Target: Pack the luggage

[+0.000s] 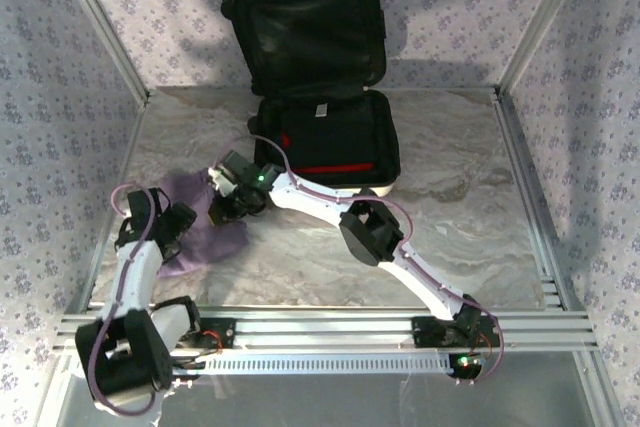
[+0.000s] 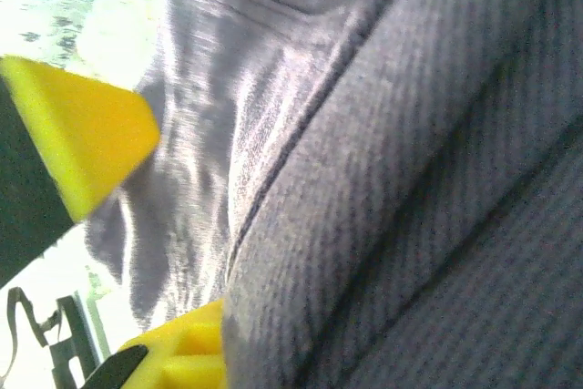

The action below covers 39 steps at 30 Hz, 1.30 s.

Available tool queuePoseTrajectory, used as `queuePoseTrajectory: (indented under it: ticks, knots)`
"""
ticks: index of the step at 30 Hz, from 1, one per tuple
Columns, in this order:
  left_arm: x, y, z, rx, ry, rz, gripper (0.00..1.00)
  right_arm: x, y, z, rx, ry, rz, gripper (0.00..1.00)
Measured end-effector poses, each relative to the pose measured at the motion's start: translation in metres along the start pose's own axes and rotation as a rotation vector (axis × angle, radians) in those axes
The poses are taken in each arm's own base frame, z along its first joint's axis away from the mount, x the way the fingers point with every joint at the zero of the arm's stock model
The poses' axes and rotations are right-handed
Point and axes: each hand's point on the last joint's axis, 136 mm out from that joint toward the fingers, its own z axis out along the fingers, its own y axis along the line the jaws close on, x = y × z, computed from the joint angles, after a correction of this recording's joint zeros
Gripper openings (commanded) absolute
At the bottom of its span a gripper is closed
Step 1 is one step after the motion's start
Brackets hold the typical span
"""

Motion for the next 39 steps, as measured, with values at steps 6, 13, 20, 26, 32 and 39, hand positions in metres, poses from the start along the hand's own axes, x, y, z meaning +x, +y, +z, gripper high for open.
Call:
queuePoseTrajectory:
  ticks: [6,13,20,26,32,39]
  knots:
    - [-0.018,-0.014,-0.037,0.044,-0.085,-0.004,0.70,-0.024,0.011,-0.022,-0.027,-0.040,-0.071,0.00]
    - [-0.023,-0.012,-0.049,0.025,-0.109,-0.005,0.70,-0.046,-0.009,-0.049,-0.016,-0.072,-0.102,0.00]
    - [-0.019,-0.007,-0.048,0.001,-0.094,-0.007,0.70,-0.078,-0.019,-0.091,-0.008,-0.137,-0.156,0.00]
    - [-0.019,-0.005,-0.048,-0.008,-0.096,-0.007,0.70,-0.094,-0.045,-0.119,0.008,-0.169,-0.188,0.00]
    - [-0.019,-0.002,-0.048,-0.024,-0.097,-0.011,0.70,-0.094,-0.089,-0.148,0.046,-0.154,-0.167,0.00]
    - [-0.019,-0.001,-0.048,-0.027,-0.099,-0.020,0.70,-0.099,-0.125,-0.202,0.102,-0.173,-0.150,0.00]
